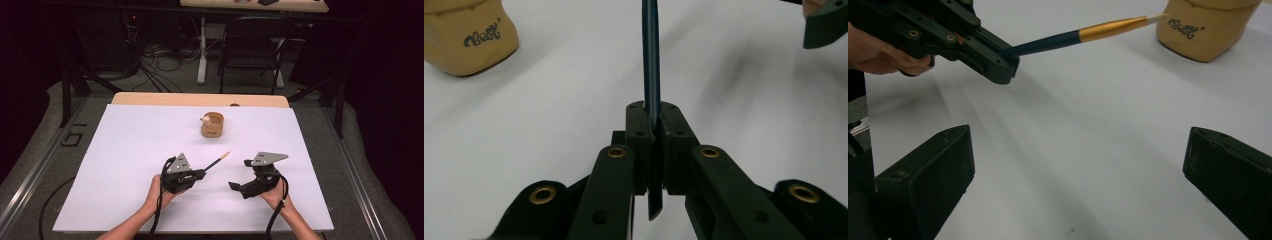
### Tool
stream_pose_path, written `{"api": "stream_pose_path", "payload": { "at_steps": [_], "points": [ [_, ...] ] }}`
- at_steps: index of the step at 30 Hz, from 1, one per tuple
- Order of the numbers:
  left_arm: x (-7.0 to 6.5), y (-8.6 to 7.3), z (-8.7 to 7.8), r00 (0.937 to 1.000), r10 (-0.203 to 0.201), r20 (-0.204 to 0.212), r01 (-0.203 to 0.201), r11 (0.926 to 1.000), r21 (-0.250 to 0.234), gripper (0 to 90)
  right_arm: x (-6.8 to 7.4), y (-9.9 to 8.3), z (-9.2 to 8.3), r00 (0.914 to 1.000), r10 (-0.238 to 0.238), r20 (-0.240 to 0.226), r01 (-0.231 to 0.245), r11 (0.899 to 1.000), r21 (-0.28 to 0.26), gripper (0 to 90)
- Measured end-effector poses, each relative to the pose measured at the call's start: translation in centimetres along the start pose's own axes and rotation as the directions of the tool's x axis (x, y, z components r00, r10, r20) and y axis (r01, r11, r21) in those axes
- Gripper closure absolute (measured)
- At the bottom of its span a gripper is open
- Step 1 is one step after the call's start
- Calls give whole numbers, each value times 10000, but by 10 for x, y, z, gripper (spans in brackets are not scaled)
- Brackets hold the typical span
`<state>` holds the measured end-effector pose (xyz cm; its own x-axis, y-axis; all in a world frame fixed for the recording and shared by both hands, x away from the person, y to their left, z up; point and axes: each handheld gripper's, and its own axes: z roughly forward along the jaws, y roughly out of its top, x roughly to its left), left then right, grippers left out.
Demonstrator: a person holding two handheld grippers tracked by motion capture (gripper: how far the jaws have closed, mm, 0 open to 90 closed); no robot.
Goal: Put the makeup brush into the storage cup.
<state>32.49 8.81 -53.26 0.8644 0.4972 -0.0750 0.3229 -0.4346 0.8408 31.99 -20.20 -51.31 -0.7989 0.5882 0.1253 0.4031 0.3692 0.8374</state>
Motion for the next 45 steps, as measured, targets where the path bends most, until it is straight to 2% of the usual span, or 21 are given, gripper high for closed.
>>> {"api": "stream_pose_path", "payload": {
  "at_steps": [6, 15, 18, 22, 25, 31, 36, 41, 45],
  "points": [
    [-2, 1, 3, 9999, -80, -150, 77, 9998, -192, 851, 1, 5, 9, 9995, 183, -246, -187, 9997, -134, 7],
    [-5, 2, 8, 9994, -220, -275, 208, 9989, -416, 851, -2, 13, 22, 9988, 381, -307, -392, 9986, -348, 46],
    [-6, 2, 9, 9991, -235, -340, 220, 9988, -446, 851, -3, 15, 24, 9980, 535, -340, -551, 9972, -501, 137],
    [-7, 3, 11, 9989, -314, -342, 296, 9982, -513, 851, -3, 18, 26, 9974, 659, -277, -678, 9949, -745, 208],
    [-8, 3, 13, 9989, -306, -359, 286, 9981, -548, 851, -2, 22, 29, 9978, 658, -35, -659, 9939, -883, 263],
    [-10, 3, 15, 9990, -304, -339, 285, 9981, -548, 851, -4, 25, 33, 9936, 1122, 136, -1096, 9862, -1243, 398],
    [-10, 3, 16, 9989, -337, -324, 318, 9980, -553, 851, -4, 27, 33, 9915, 1233, 411, -1158, 9819, -1500, 491],
    [-10, 2, 19, 9989, -363, -307, 349, 9984, -441, 850, -4, 28, 33, 9892, 1439, 264, -1375, 9763, -1673, 548],
    [-10, 2, 21, 9990, -395, -224, 388, 9987, -332, 849, -3, 30, 32, 9896, 1427, 158, -1374, 9730, -1857, 609]
  ]
}}
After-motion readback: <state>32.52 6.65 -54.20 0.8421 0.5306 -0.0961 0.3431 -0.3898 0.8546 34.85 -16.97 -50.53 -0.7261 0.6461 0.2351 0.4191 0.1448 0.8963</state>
